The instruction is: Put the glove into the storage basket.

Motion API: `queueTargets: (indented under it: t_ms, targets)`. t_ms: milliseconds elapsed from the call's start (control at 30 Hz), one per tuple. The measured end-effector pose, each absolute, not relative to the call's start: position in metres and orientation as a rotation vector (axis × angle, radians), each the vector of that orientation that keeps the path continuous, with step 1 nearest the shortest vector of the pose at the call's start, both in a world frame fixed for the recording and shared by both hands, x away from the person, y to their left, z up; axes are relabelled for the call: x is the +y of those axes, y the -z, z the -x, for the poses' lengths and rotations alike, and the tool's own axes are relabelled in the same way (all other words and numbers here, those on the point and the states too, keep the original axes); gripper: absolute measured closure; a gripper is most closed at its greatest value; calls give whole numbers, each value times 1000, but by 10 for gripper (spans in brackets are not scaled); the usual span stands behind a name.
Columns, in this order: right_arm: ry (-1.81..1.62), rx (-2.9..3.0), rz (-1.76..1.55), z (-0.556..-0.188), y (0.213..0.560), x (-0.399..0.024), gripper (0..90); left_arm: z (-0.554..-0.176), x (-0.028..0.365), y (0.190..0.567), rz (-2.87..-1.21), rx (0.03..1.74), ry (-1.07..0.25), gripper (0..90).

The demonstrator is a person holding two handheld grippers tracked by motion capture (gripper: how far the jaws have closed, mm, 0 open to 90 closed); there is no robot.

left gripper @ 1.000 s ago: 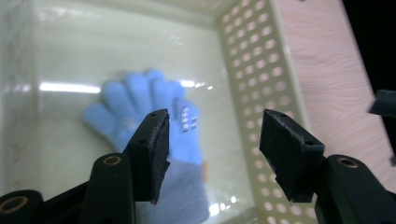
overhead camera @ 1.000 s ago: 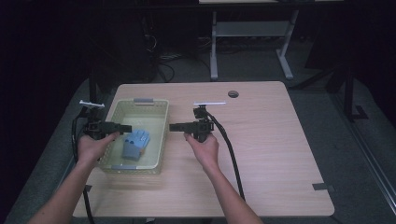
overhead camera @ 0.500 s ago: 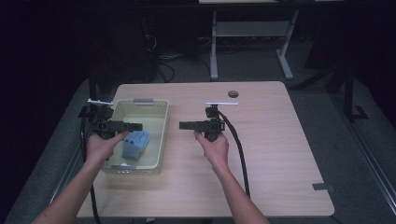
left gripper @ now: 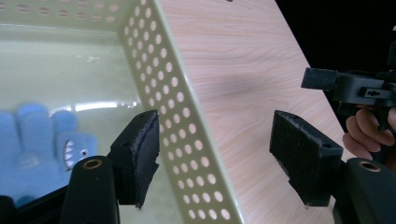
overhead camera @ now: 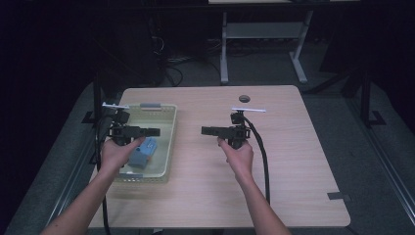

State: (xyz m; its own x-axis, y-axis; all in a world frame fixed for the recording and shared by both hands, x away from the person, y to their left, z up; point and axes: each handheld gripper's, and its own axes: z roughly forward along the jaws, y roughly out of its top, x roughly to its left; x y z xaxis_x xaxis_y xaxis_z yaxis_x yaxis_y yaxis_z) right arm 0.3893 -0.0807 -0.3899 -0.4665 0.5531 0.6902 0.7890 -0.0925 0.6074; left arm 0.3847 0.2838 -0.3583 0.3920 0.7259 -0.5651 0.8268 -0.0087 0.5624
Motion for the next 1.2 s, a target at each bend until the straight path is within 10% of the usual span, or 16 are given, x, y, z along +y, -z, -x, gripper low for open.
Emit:
queueTargets:
  t_ms: [1200]
  targets:
    - [1687, -1858, 1584, -374, 396, -151, 349, -385, 225, 356, -1766, 1215, 192, 284]
